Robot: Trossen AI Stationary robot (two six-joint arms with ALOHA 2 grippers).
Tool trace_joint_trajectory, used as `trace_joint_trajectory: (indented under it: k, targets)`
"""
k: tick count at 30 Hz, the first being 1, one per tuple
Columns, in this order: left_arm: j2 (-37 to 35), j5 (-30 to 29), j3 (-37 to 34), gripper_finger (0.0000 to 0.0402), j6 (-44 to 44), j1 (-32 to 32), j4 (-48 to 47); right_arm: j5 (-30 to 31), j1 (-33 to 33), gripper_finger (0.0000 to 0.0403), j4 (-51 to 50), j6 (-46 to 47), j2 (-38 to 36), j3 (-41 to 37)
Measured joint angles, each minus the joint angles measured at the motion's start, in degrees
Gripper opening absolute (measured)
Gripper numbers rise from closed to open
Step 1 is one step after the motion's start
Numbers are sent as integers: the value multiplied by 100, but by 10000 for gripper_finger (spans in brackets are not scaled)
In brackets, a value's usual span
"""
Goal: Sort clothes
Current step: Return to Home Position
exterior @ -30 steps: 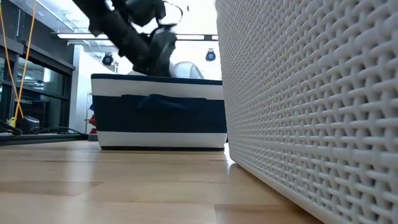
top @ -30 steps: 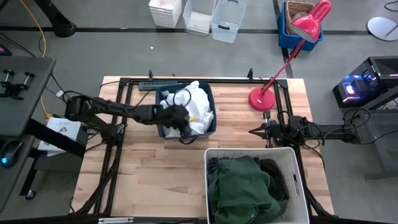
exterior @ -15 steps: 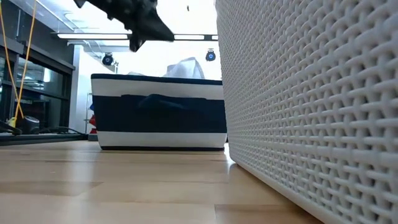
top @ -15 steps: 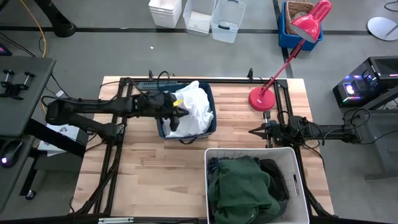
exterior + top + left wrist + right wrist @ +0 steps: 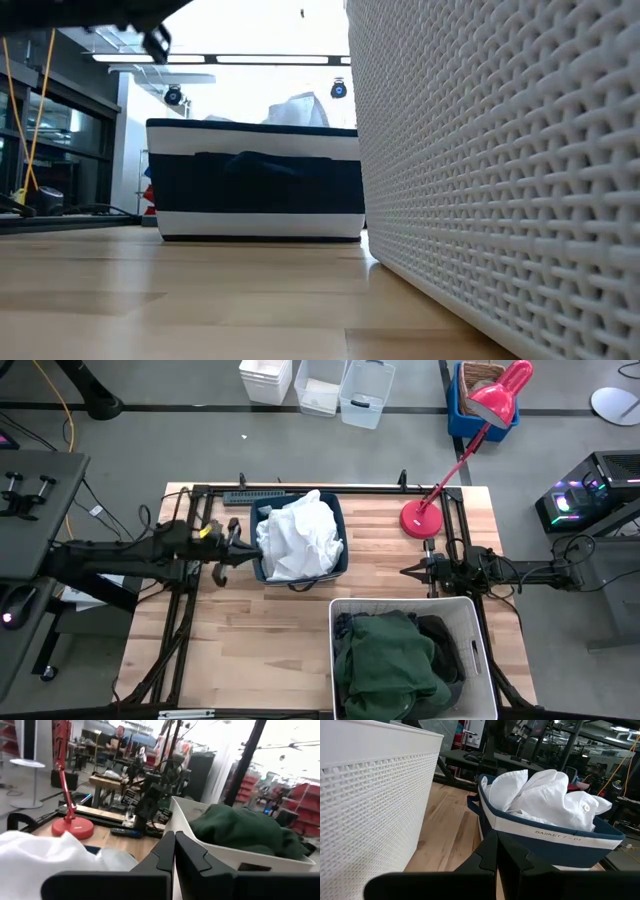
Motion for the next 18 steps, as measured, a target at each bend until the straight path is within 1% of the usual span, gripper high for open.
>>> trace_joint_trajectory:
  k: [3,6,8,11,13,17,18]
  targets:
    - [-490,-120,-562,0,-243,-27,299,0,-1,0,0,1,0,1]
    - [-820,-247,-1224,0,-788,-20,1162,0,0,0,0,2,0,2]
    - [-975,-260,-1504,0,-940,-22,1762,0,-2,0,0,0,0,-1]
    - [-1111,-327,-1703,0,-904,-24,1889,0,-2,0,0,1,0,-1]
    - [-1115,-444,-1897,0,-946,-24,1789,1,-1,0,0,0,0,1]
    - [-1121,-612,-2284,0,-1080,-22,2117,0,0,0,1,2,0,0]
    - [-1121,-610,-2280,0,-1005,-22,2039,0,-1,0,0,1,0,0]
